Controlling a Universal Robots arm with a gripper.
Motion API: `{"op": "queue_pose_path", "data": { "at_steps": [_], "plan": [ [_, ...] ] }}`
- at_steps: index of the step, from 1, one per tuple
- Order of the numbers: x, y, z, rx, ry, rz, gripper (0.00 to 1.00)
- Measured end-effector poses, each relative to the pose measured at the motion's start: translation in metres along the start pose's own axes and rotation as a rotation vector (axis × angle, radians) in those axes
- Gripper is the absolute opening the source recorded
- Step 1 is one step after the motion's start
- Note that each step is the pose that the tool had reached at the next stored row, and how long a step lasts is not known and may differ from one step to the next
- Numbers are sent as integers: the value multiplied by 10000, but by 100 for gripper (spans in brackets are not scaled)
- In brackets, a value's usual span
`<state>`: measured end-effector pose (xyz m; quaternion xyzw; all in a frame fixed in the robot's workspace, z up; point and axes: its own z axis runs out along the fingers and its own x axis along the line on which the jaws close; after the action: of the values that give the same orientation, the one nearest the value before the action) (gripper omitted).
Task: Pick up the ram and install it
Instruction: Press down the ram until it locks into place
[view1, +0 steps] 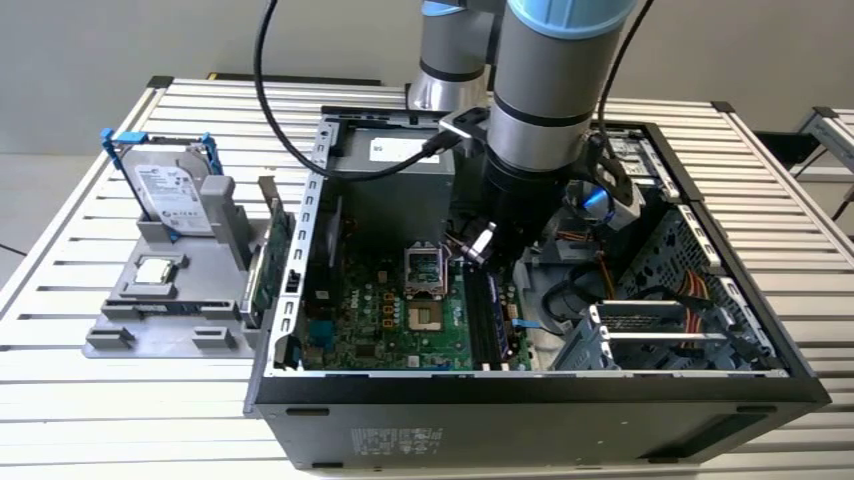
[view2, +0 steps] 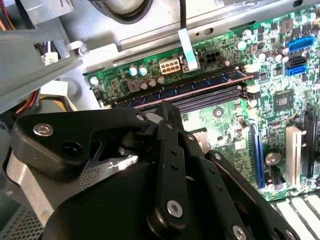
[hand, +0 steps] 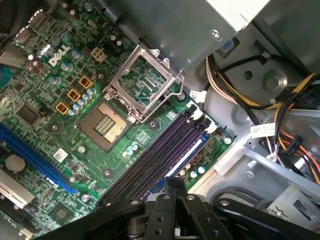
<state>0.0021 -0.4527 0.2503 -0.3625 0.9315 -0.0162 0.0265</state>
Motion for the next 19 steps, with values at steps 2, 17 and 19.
{"op": "queue_pose_path", "data": {
  "at_steps": [2,17,19],
  "plan": [
    [0,0,0,-9,-11,-229,0],
    [0,1,0,-82,-107,-2172,0],
    [-1,0,0,-92,-121,-2451,0]
  ]
}}
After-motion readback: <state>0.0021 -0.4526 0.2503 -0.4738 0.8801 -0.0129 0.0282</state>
